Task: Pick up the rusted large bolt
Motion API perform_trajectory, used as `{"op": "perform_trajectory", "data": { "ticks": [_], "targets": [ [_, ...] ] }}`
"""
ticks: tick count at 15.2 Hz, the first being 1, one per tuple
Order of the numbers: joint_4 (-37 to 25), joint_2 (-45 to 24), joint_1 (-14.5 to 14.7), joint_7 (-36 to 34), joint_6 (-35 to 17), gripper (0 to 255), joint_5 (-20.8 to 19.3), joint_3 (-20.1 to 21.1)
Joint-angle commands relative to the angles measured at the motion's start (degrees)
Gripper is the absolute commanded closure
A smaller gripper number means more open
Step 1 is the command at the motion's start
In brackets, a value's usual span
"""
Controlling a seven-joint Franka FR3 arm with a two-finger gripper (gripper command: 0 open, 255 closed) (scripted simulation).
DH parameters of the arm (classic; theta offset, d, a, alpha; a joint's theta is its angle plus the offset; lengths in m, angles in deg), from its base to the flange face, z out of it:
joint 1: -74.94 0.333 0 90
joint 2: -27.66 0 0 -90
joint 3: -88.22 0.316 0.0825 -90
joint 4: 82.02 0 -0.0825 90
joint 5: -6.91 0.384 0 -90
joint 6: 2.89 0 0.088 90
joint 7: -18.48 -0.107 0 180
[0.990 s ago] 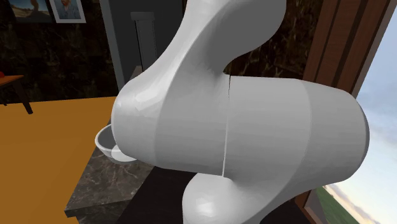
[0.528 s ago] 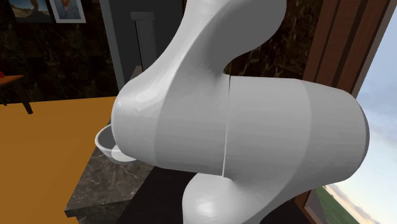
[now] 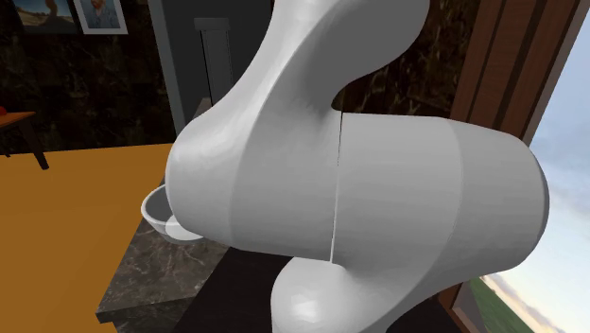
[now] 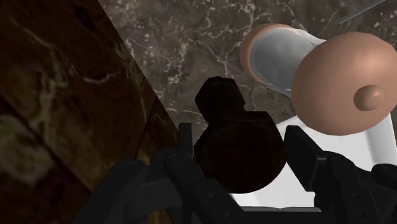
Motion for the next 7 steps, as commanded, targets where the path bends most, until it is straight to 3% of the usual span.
{"op": "perform_trajectory", "data": {
  "ticks": [1,7],
  "targets": [
    [-1.0,0.4,0.0,0.1,1.4,255,0.1,0.0],
    [-2.4,1.6,-0.1,0.2,4.0,255,0.3,0.1]
  ]
}}
